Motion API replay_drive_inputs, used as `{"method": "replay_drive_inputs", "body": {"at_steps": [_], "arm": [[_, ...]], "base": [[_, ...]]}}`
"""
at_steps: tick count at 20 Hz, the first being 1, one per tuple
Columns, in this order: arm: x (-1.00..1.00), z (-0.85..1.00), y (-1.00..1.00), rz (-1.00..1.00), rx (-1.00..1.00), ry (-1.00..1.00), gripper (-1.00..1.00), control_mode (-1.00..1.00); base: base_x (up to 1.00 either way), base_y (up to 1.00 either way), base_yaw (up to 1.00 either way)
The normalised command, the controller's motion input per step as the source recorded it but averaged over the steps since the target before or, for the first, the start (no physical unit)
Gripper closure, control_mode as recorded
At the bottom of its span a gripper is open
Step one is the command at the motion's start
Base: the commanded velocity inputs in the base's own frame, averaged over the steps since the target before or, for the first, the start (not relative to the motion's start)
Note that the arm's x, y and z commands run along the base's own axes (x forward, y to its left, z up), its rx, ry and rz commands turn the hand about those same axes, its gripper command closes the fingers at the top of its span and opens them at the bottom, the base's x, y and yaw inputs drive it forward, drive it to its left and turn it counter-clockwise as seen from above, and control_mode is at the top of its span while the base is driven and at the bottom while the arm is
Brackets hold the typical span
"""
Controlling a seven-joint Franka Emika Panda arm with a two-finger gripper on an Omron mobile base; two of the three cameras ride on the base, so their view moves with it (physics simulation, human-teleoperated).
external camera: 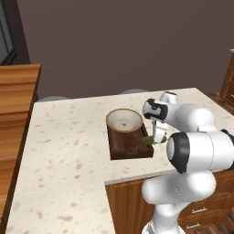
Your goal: Place the two vegetables and bowl onto the tray for setting up a vegetable dip station.
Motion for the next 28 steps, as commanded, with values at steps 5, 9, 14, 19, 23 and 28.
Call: {"method": "replay_drive_inputs", "body": {"at_steps": [5,9,14,19,23,28], "arm": [[0.11,0.00,0.40,-0.17,0.00,-0.06,1.00,-1.00],[0.21,-0.01,0.25,0.00,0.00,0.00,1.00,-1.00],[0.25,0.00,0.20,0.00,0.00,-0.01,1.00,-1.00],[0.24,0.00,0.12,0.02,-0.01,-0.12,1.00,-1.00],[0.26,0.00,0.15,0.05,0.00,-0.02,1.00,-1.00],[0.15,-0.05,0.18,0.14,0.00,0.00,1.00,-1.00]], "base": [[0.00,0.00,0.00],[0.00,0.00,0.00],[0.00,0.00,0.00],[0.00,0.00,0.00],[0.00,0.00,0.00],[0.00,0.00,0.00]]}}
